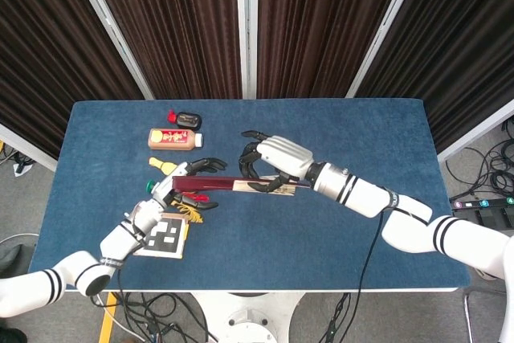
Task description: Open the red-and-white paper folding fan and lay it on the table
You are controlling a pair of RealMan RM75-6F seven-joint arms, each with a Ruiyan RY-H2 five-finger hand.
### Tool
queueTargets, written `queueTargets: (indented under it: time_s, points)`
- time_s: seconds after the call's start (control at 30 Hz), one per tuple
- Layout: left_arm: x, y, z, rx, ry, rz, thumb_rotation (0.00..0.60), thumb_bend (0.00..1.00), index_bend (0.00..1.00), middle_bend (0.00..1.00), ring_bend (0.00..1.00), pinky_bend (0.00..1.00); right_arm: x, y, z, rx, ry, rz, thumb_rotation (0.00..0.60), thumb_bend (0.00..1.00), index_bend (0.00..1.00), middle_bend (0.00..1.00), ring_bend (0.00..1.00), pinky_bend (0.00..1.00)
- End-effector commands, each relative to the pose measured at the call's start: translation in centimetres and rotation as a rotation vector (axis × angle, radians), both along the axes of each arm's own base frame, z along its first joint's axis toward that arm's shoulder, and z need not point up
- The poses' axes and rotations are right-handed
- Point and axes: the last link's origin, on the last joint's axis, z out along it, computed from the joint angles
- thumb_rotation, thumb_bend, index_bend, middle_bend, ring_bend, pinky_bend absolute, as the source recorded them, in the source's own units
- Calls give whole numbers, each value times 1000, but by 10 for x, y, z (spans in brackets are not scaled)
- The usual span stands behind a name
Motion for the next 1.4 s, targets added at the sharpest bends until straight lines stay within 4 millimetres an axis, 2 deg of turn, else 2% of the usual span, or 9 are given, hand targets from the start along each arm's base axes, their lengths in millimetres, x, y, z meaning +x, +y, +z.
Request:
queueTargets:
  time_s: [0.03,0.43,0.6,1.13,1.4]
  points:
    - [4,1,-4,-3,-5,19,600,9,435,409,280,246,2,-1,-3,-7,3,1,600,748,878,701,310,0]
    - [14,0,-10,-49,-103,61,600,49,460,436,301,273,9,-2,-19,-45,3,-12,600,769,888,700,310,0]
    - [18,1,-15,-47,-129,76,600,82,514,471,315,284,10,-4,-22,-55,-4,-26,600,783,890,701,310,0]
    - [24,9,-25,-6,-142,156,600,290,718,663,489,414,18,-2,-28,-63,-23,-34,600,821,892,701,310,0]
    - [19,9,-27,22,-97,169,600,402,786,737,542,434,14,-2,-25,-89,-12,-31,600,841,895,701,311,0]
